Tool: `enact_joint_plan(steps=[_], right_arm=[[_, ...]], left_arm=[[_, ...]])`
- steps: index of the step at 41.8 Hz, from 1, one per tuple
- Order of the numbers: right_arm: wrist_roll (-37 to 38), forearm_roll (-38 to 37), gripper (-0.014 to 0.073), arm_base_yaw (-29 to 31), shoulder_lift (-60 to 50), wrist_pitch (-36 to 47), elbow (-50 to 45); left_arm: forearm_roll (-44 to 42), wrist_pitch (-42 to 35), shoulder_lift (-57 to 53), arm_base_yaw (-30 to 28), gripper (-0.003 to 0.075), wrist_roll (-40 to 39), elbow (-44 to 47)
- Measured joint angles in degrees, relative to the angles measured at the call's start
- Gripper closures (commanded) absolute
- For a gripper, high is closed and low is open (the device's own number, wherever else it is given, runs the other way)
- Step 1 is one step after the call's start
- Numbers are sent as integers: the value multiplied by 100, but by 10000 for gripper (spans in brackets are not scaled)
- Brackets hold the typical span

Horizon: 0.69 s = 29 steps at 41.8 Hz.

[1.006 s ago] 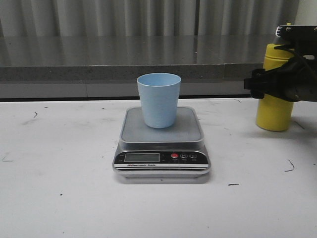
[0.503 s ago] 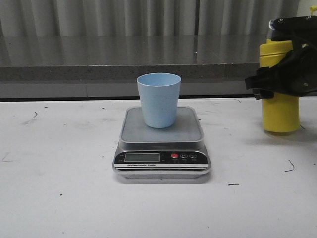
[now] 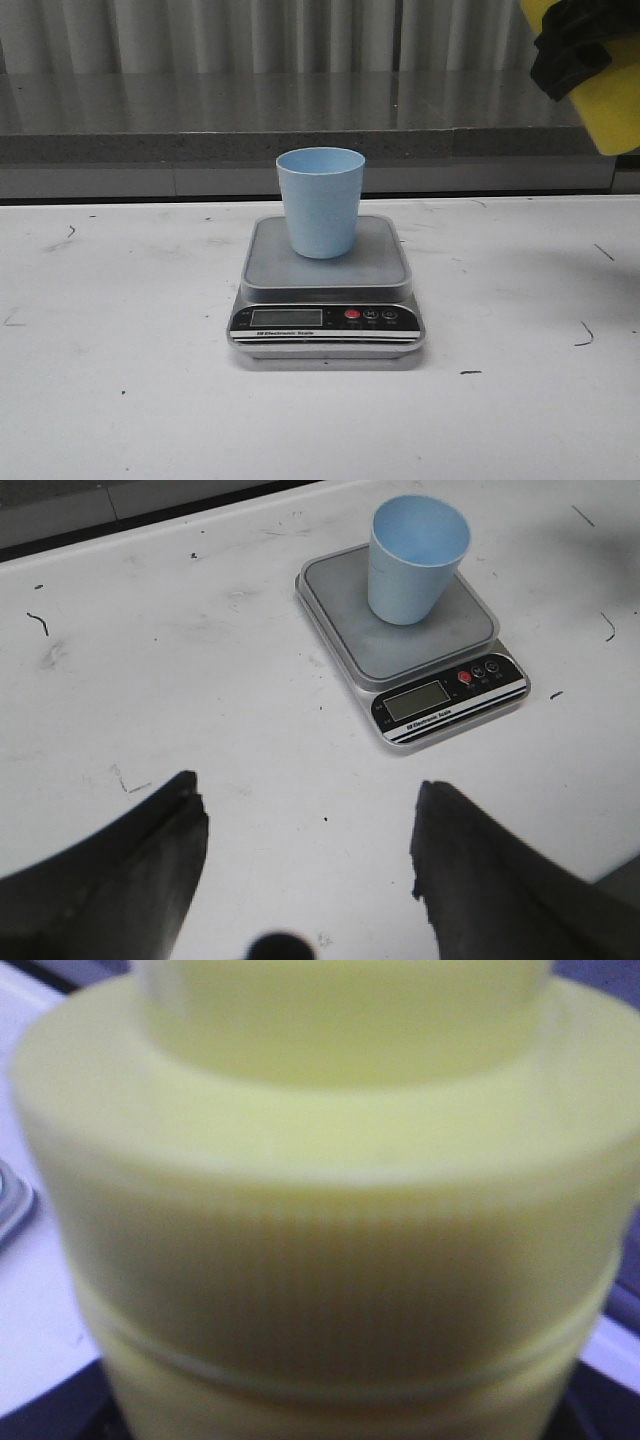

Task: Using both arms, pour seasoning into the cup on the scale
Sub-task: 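Lift the yellow bottle and tilt its nozzle toward the blue cup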

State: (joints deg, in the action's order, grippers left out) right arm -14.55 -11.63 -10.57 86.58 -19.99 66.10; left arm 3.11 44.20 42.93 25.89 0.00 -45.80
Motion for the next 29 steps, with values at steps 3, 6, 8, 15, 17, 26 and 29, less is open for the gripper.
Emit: enact_joint_plan(steps=[3,6,8,15,17,26,29], right_arm=[[0,-490,212,-287,0,-411,184],[0,-1000,212,-608,11,-725,340],[0,-1278,212,-789,40,-907,429],[0,-1999,212,-1342,353,-1621,946],[0,-2130,212,-1439,477,-1893,1123],[0,-3296,212,-1835,1103,-2461,1707],[0,-3691,212,-1943,1280,-2464,1748]], left_arm=[[0,0,0,0,281,0,0],[0,0,0,0,281,0,0],[0,0,0,0,281,0,0],[0,0,0,0,281,0,0],[0,0,0,0,281,0,0],[0,0,0,0,281,0,0],[0,0,0,0,281,0,0]])
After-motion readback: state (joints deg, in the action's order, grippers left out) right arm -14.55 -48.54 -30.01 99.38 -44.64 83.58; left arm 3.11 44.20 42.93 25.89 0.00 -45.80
